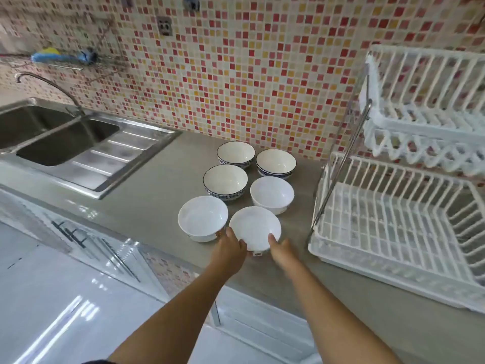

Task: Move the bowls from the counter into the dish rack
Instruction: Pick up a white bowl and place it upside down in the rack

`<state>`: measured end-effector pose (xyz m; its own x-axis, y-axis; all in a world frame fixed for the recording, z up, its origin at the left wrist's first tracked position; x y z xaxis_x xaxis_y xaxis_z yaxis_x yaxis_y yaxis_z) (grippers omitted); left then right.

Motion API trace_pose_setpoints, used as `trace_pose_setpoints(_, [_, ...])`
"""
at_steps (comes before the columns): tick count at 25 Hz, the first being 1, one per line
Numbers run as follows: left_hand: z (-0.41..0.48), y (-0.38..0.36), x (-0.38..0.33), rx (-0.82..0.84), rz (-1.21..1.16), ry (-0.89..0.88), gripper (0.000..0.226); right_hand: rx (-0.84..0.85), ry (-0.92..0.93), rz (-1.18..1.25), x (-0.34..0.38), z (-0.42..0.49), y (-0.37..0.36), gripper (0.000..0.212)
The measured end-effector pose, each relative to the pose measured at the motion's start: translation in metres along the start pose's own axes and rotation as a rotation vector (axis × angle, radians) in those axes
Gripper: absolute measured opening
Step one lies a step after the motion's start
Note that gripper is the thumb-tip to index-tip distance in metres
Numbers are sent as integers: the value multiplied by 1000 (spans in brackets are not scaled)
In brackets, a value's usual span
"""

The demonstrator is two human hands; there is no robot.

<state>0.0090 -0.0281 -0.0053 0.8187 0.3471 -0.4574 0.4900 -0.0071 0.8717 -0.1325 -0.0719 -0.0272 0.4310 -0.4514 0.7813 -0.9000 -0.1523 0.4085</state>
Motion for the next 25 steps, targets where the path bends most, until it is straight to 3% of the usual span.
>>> trace_pose_setpoints(2, [9,-9,2,14,-12,-15,52,27,6,61,-2,1,-10,44])
trace_pose_setpoints(4, [14,-16,3,43,19,-23,60,47,54,52,-7,10,-12,44])
trace_pose_setpoints(8, [28,-25,10,154,215,-10,75,101,146,-220,4,3,15,42])
trace_pose_setpoints(11, [36,-21,4,168,328,-97,61,166,289,-543,19,-15,38,47])
trace_pose_setpoints(14, [31,3,-13,67,329,-271,44,156,426,-624,37,-35,52,54])
trace_pose_setpoints(17, [23,47,-14,-117,121,-275,40,41,506,-474,62,-59,75,59])
trace_pose_setpoints(20, [20,103,-21,-268,-213,-326,39,128,524,-349,95,-87,91,75])
trace_pose_setpoints(22, [14,140,-39,-299,-362,-430,42,135,646,-315,128,-111,96,64])
trace_pose_setpoints(25, [-4,192,-78,-290,-522,-583,42,-58,836,-316,180,-146,121,62])
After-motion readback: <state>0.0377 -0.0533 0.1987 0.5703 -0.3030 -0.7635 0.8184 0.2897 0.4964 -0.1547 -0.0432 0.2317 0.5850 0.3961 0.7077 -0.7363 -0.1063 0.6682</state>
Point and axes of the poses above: each hand's wrist, its own z-axis towards the middle knuckle, its own y-axis out of the back of the hand, x = y × z, the point moved 3 cm from there along z, towards the middle knuckle, and after that the axes turned 8 degrees about z, right-handed, at the moved point
